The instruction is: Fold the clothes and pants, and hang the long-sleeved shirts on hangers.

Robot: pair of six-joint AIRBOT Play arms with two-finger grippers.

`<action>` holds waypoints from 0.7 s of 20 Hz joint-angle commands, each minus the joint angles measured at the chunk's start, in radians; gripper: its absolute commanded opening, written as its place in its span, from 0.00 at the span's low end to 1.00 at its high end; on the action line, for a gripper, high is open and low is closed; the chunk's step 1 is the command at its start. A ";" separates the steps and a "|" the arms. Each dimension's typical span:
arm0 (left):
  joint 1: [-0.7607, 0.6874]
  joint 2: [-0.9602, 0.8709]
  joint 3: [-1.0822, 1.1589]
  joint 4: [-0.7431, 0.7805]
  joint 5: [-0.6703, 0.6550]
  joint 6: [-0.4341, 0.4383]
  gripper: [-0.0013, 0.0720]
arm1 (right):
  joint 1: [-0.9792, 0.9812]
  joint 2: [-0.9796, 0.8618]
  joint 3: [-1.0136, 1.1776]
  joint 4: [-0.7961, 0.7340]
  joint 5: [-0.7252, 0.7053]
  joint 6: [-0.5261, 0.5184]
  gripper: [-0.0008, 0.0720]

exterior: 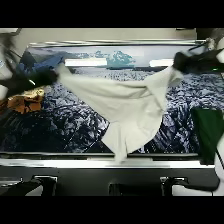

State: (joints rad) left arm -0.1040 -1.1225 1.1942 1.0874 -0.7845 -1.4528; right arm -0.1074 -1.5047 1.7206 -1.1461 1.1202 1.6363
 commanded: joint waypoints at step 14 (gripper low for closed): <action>0.084 -0.098 -0.266 -0.082 -0.097 -0.113 0.05 | -0.155 -0.106 -0.504 -0.119 0.485 -0.023 0.90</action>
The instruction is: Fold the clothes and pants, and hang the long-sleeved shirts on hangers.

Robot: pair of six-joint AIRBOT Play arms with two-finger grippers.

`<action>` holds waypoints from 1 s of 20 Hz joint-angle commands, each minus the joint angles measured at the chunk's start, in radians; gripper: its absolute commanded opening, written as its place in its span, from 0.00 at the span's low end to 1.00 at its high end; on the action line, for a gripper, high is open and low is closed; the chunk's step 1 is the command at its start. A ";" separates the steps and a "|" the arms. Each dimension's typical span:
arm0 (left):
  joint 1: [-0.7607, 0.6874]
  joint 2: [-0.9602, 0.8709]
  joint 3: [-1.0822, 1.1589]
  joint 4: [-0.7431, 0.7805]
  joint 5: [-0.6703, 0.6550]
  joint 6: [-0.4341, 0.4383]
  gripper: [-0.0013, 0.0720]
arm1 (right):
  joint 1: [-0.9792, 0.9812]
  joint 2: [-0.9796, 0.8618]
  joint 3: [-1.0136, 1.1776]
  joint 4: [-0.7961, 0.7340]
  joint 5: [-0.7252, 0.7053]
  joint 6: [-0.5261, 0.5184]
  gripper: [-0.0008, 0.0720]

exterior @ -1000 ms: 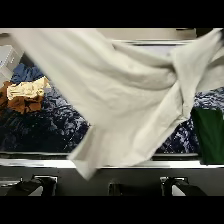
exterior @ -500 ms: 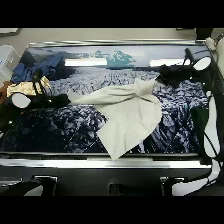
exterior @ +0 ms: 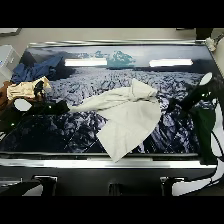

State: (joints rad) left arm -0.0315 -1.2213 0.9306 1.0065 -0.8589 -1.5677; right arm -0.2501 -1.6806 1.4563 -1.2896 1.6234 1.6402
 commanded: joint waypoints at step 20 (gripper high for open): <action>0.093 0.190 0.438 -0.011 -0.002 0.233 0.05 | 0.121 0.421 0.189 0.106 -0.416 -0.156 0.08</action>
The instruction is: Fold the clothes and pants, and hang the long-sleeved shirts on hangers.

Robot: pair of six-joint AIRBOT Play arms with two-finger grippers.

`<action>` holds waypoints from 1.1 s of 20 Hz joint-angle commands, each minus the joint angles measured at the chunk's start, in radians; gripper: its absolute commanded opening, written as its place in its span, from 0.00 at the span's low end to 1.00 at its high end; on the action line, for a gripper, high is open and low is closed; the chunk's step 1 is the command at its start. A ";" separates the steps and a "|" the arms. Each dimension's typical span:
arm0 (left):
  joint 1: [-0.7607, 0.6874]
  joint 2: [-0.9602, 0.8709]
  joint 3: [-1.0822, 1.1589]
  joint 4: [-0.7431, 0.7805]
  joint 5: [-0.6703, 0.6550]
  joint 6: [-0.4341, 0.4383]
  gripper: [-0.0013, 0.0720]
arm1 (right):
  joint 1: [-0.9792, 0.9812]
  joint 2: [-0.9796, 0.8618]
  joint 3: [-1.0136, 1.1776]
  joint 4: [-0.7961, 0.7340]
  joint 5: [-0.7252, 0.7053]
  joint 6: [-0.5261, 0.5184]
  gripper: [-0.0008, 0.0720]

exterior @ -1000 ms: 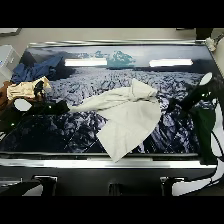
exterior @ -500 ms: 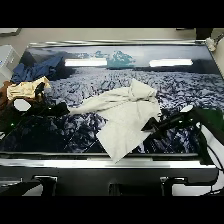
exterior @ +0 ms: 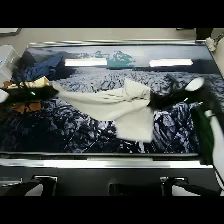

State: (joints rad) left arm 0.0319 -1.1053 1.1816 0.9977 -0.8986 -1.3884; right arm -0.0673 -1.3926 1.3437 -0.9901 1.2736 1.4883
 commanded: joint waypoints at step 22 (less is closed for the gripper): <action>0.005 0.083 0.349 -0.017 0.106 0.055 0.05 | -0.115 0.288 0.444 -0.444 0.081 0.100 0.08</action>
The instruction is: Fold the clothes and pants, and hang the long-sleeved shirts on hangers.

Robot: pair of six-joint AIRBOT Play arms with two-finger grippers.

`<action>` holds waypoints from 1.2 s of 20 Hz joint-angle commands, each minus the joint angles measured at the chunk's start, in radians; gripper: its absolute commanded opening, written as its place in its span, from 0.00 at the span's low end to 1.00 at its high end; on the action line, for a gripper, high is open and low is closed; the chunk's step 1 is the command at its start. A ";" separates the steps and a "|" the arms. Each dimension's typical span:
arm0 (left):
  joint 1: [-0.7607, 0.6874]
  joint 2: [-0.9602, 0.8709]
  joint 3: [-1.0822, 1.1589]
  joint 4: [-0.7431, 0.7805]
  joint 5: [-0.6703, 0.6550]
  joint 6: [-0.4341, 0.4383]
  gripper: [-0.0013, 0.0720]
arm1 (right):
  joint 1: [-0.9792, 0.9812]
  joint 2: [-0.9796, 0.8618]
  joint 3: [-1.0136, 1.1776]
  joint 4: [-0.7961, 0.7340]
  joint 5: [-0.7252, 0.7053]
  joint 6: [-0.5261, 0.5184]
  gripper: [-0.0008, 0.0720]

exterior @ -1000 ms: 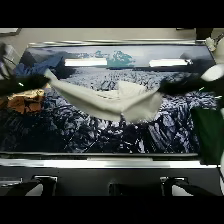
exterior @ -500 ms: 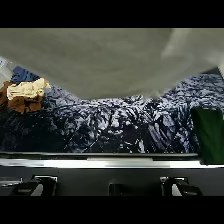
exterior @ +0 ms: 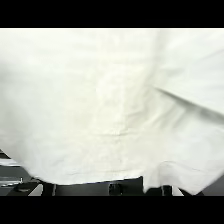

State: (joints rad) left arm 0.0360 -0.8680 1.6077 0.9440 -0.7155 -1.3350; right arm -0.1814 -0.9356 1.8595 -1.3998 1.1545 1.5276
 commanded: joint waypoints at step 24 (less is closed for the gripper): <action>0.315 -0.722 -0.202 0.304 -1.000 -0.172 0.80 | -0.300 -0.725 -0.230 0.111 0.695 0.032 0.93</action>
State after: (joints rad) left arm 0.2981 -1.6569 1.5047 1.0676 -1.5486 -1.5475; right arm -0.4263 -1.7138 1.6875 -1.0462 1.6390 1.6096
